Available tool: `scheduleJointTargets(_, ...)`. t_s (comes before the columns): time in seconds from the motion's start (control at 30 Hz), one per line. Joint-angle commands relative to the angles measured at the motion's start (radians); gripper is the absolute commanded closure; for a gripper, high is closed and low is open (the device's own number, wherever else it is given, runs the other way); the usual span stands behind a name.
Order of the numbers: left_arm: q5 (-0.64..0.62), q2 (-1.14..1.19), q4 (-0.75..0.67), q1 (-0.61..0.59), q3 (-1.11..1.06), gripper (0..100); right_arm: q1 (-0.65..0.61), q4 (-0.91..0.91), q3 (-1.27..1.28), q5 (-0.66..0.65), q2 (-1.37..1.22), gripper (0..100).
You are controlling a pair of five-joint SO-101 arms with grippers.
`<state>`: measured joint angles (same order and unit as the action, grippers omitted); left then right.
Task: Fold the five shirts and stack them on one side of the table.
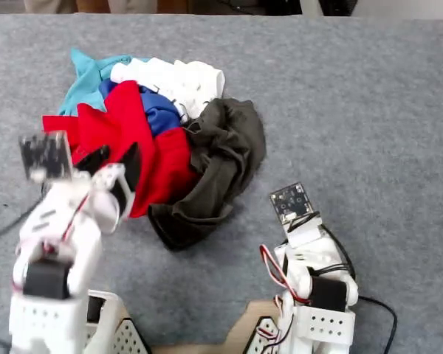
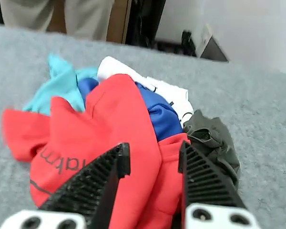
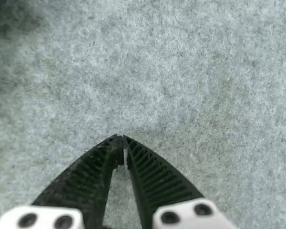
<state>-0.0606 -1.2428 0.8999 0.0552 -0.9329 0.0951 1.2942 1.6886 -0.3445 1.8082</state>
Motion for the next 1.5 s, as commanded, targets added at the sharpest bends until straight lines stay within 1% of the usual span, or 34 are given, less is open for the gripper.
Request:
scheduleJointTargets(0.0, -0.100, 0.292, -0.015, 0.003, 0.207, 82, -0.012, 0.003, 0.002, 0.003, 0.059, 99.3)
scheduleJointTargets(0.07, -0.144, 0.429, -0.006, -0.029, 0.276, 82, -0.012, 0.003, 0.002, 0.003, 0.059, 99.3)
scheduleJointTargets(0.2, -0.135, 0.650, 0.006, -0.049, 0.385, 82, -0.012, 0.003, 0.002, 0.003, 0.059, 99.3)
scheduleJointTargets(0.27, -0.092, 0.734, 0.005, -0.049, 0.425, 82, -0.012, 0.003, 0.002, 0.003, 0.059, 99.3)
scheduleJointTargets(0.37, 0.018, 0.840, 0.006, -0.035, 0.477, 82, -0.012, 0.003, 0.002, 0.003, 0.059, 99.3)
scheduleJointTargets(0.43, 0.051, 0.894, 0.008, -0.015, 0.503, 82, -0.012, 0.003, 0.002, 0.003, 0.059, 99.3)
scheduleJointTargets(0.5, 0.057, 0.934, 0.017, -0.005, 0.534, 82, -0.012, 0.003, 0.002, 0.003, 0.059, 99.3)
scheduleJointTargets(0.73, 0.060, 1.055, 0.226, 0.080, 0.743, 82, -0.012, 0.003, 0.002, 0.003, 0.059, 99.3)
scheduleJointTargets(0.87, 0.060, 1.164, 0.270, 0.112, 0.848, 82, -0.012, 0.003, 0.002, 0.003, 0.059, 99.3)
scheduleJointTargets(0.97, 0.060, 1.264, 0.281, 0.107, 0.927, 83, -0.012, 0.003, 0.002, 0.003, 0.059, 99.3)
scheduleJointTargets(1.07, 0.060, 1.349, 0.341, 0.080, 1.022, 83, -0.012, 0.003, 0.002, 0.003, 0.059, 99.3)
scheduleJointTargets(1.13, 0.060, 1.403, 0.391, 0.058, 1.091, 88, -0.012, 0.003, 0.002, 0.003, 0.059, 99.3)
scheduleJointTargets(1.23, 0.060, 1.475, 0.460, 0.040, 1.166, 98, -0.012, 0.003, 0.002, 0.003, 0.059, 99.3)
scheduleJointTargets(1.37, 0.061, 1.521, 0.539, 0.023, 1.234, 98, -0.012, 0.003, 0.002, 0.003, 0.059, 99.3)
scheduleJointTargets(1.47, 0.063, 1.514, 0.554, 0.009, 1.263, 98, -0.012, 0.003, 0.002, 0.003, 0.059, 99.3)
